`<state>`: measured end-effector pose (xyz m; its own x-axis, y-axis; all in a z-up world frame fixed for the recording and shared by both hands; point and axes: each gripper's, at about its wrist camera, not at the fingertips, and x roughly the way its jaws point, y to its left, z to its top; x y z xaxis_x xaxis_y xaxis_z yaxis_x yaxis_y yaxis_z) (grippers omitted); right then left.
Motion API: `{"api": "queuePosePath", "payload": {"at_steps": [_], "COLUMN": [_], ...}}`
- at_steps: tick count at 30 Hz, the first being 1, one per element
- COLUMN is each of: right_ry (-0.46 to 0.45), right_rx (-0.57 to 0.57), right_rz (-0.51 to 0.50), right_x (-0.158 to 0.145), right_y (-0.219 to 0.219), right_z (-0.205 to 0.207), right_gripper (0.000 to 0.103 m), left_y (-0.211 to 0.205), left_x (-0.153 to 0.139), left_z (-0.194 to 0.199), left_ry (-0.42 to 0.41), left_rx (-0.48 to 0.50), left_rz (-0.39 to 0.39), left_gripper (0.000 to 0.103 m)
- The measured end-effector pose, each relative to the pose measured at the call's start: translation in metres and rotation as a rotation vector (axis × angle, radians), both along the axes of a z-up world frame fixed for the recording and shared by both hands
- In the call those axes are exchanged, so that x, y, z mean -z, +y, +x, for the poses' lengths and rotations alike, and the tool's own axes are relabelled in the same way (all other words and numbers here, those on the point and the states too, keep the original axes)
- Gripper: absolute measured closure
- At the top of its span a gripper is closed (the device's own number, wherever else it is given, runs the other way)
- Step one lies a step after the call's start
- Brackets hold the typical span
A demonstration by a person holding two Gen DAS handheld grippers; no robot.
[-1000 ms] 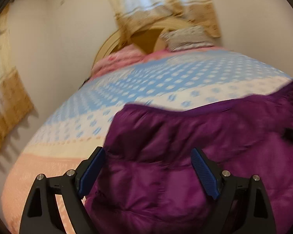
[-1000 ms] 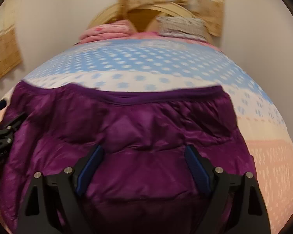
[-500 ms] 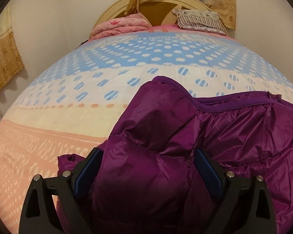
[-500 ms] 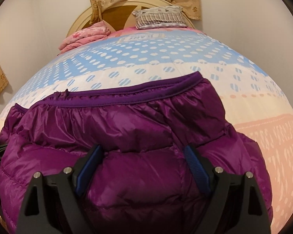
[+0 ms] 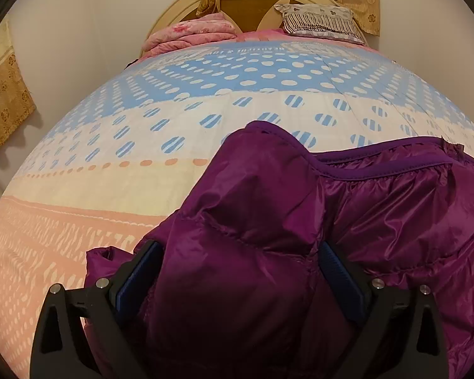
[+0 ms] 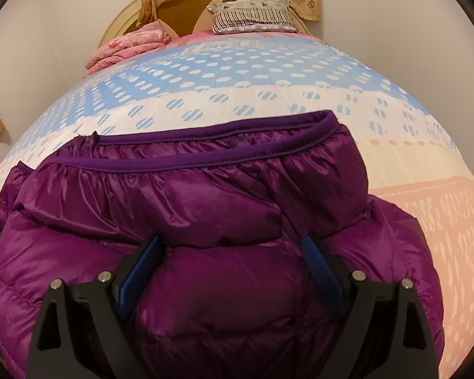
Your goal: Fold large clothes
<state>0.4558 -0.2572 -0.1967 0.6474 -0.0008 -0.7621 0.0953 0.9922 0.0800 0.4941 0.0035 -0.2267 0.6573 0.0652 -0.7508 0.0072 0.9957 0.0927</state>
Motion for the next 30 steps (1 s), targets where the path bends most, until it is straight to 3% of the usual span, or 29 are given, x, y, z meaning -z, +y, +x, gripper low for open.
{"api": "queuePosePath", "payload": {"at_steps": [24, 27, 30], "right_ry": [0.035, 0.058, 0.029], "right_rx": [0.015, 0.016, 0.030], "right_rz": [-0.061, -0.079, -0.127], "right_x": [0.003, 0.000, -0.019], "right_y": [0.008, 0.010, 0.018], "right_z": [0.005, 0.007, -0.002], "right_gripper": [0.010, 0.010, 0.010], "left_y": [0.000, 0.004, 0.000], "left_x": [0.001, -0.013, -0.043], "left_z": [0.004, -0.002, -0.024], "left_ry": [0.012, 0.013, -0.071], "left_rx": [0.000, -0.042, -0.030], "left_rz": [0.017, 0.006, -0.082], "left_gripper": [0.003, 0.003, 0.003]}}
